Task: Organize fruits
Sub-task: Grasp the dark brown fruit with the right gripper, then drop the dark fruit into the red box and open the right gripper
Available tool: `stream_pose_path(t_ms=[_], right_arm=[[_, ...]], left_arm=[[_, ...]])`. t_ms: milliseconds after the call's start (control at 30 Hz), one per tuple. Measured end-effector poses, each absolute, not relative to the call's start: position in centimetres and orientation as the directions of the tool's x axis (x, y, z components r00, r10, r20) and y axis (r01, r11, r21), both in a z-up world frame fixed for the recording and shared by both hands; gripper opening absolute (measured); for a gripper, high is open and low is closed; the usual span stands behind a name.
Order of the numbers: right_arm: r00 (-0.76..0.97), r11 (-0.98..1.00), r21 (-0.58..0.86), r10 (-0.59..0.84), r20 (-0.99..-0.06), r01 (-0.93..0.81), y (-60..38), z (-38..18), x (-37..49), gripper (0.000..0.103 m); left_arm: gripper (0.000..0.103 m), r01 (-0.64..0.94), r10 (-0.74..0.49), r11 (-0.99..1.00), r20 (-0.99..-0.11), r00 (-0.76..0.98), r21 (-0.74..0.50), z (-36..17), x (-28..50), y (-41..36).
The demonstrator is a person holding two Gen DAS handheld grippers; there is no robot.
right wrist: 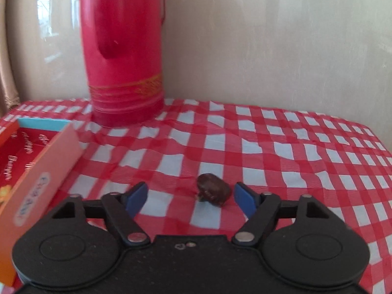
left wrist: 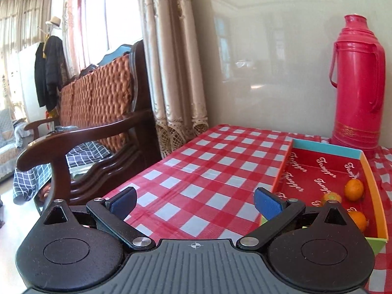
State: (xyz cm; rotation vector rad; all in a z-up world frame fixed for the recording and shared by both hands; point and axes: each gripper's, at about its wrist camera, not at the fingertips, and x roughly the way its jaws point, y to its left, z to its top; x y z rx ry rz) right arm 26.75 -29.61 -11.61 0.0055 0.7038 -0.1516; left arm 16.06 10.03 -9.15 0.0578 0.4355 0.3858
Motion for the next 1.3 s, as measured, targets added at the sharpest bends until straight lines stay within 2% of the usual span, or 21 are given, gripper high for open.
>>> stream_pose_path(t_ms=[67, 200, 267, 300, 467, 667, 800, 1000, 1300], right_arm=[[0.729, 0.988, -0.037, -0.135, -0.671, 0.149, -30.2, -12.2, 27.7, 0.055], [0.704, 0.985, -0.039, -0.145, -0.695, 0.165, -30.9, -13.3, 28.5, 0.046], [0.706, 0.984, -0.040, -0.154, -0.691, 0.176, -31.1, -13.5, 28.4, 0.032], [0.706, 0.983, -0.044, -0.159, -0.690, 0.178, -31.1, -13.5, 28.4, 0.029], [0.715, 0.986, -0.026, -0.140, -0.685, 0.167, -31.2, -13.7, 28.7, 0.028], [0.776, 0.993, 0.001, -0.095, -0.623, 0.122, -30.4, -11.8, 27.6, 0.028], [0.821, 0.999, 0.046, 0.016, -0.570, 0.012, -27.9, -10.2, 26.1, 0.028], [0.840, 0.984, 0.040, 0.170, -0.515, -0.175, -21.9, -8.3, 24.0, 0.028], [0.779, 0.930, 0.011, 0.315, -0.542, -0.368, -13.6, -8.5, 22.3, 0.029]], left_arm=[[0.101, -0.371, 0.386, 0.921, -0.408, 0.827, 0.121, -9.2, 16.1, 10.7], [0.101, -0.395, 0.393, 0.914, -0.435, 0.810, 0.091, -9.4, 16.4, 12.0], [0.101, -0.403, 0.395, 0.911, -0.448, 0.802, 0.081, -9.7, 16.4, 12.5], [0.101, -0.406, 0.394, 0.911, -0.454, 0.799, 0.076, -9.7, 16.5, 12.6], [0.101, -0.422, 0.398, 0.905, -0.466, 0.790, 0.058, -9.9, 16.5, 13.2], [0.101, -0.428, 0.406, 0.901, -0.464, 0.787, 0.063, -9.9, 16.6, 13.1], [0.101, -0.446, 0.421, 0.893, -0.469, 0.776, 0.064, -10.0, 16.6, 13.3], [0.101, -0.473, 0.445, 0.878, -0.478, 0.757, 0.068, -10.1, 16.3, 13.9], [0.101, -0.519, 0.489, 0.850, -0.506, 0.711, 0.093, -10.9, 15.7, 16.0]])
